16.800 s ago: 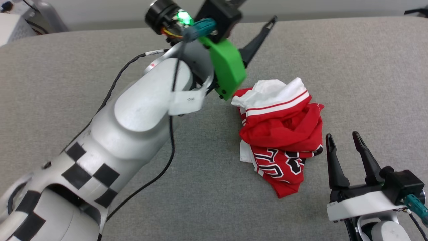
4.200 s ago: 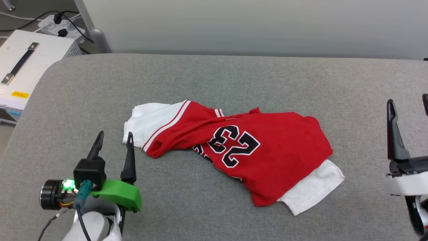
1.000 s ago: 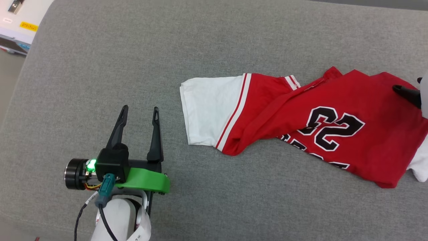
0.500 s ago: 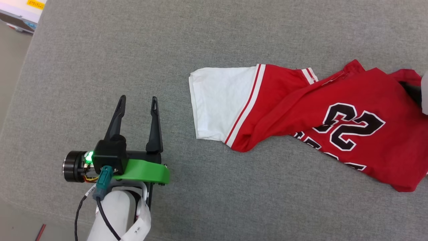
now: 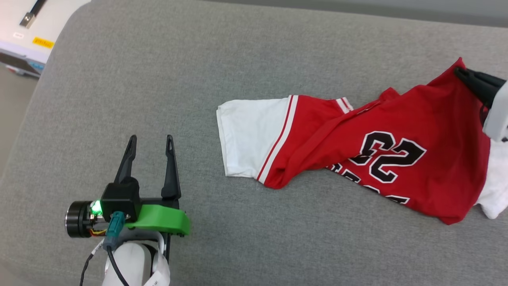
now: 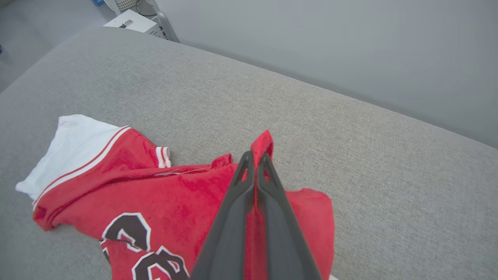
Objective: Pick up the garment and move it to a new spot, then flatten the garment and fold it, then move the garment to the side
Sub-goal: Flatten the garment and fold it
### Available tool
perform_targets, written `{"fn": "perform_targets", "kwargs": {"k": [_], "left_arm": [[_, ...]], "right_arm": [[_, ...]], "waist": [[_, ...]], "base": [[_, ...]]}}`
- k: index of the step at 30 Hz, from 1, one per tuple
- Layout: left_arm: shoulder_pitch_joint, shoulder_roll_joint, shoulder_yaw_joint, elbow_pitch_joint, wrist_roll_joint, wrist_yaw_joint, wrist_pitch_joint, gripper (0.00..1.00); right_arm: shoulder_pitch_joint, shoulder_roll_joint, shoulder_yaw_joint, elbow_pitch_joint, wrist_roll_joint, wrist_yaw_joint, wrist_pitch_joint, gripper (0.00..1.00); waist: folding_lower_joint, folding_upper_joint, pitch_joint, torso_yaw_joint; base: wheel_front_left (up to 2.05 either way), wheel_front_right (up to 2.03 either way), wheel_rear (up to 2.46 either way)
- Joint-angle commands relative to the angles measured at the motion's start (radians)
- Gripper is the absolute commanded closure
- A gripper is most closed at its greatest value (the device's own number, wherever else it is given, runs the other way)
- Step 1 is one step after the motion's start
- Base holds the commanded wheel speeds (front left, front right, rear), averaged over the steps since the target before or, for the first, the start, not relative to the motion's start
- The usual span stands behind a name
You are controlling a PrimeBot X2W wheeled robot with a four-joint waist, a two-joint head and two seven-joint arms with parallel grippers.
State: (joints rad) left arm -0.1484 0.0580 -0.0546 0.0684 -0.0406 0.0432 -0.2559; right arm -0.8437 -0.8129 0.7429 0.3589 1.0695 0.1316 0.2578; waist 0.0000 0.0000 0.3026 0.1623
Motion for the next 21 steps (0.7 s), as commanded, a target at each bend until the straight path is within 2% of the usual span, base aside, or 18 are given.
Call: {"fn": "perform_targets", "kwargs": {"k": [1,6,11,12,13,16,21], "left_arm": [[0.016,0.002,0.006,0.004,0.005,-0.003,-0.006,0.00],[0.057,0.003,0.013,0.011,0.009,-0.007,-0.006,0.00],[0.093,0.009,0.022,0.015,0.011,-0.011,-0.006,0.00],[0.098,0.009,0.023,0.016,0.012,-0.012,-0.006,0.00],[0.106,0.010,0.021,0.018,0.013,-0.015,-0.006,0.00],[0.113,0.010,0.020,0.022,0.015,-0.018,-0.006,0.00],[0.111,0.010,0.017,0.030,0.018,-0.023,-0.006,0.00]], "right_arm": [[0.044,-0.027,-0.005,-0.046,0.016,-0.001,-0.023,1.00],[0.190,-0.085,-0.034,-0.242,0.067,-0.001,-0.075,1.00],[0.419,-0.125,-0.079,-0.410,0.119,-0.001,-0.110,1.00],[0.462,-0.125,-0.086,-0.422,0.123,-0.001,-0.116,1.00],[0.571,-0.124,-0.099,-0.426,0.117,-0.001,-0.122,1.00],[0.703,-0.091,-0.108,-0.392,0.124,-0.001,-0.120,1.00],[0.859,-0.009,-0.118,-0.282,0.134,-0.001,-0.114,1.00]], "waist": [[0.0000,0.0000,-0.057,-0.039],[0.0000,0.0000,-0.112,-0.063],[0.0000,0.0000,-0.147,-0.083],[0.0000,0.0000,-0.152,-0.087],[0.0000,0.0000,-0.156,-0.091],[0.0000,0.0000,-0.160,-0.096],[0.0000,0.0000,-0.158,-0.098]], "base": [[0.00,0.00,0.00],[0.00,0.00,0.00],[0.00,0.00,0.00],[0.00,0.00,0.00],[0.00,0.00,0.00],[0.00,0.00,0.00],[0.00,0.00,0.00]]}}
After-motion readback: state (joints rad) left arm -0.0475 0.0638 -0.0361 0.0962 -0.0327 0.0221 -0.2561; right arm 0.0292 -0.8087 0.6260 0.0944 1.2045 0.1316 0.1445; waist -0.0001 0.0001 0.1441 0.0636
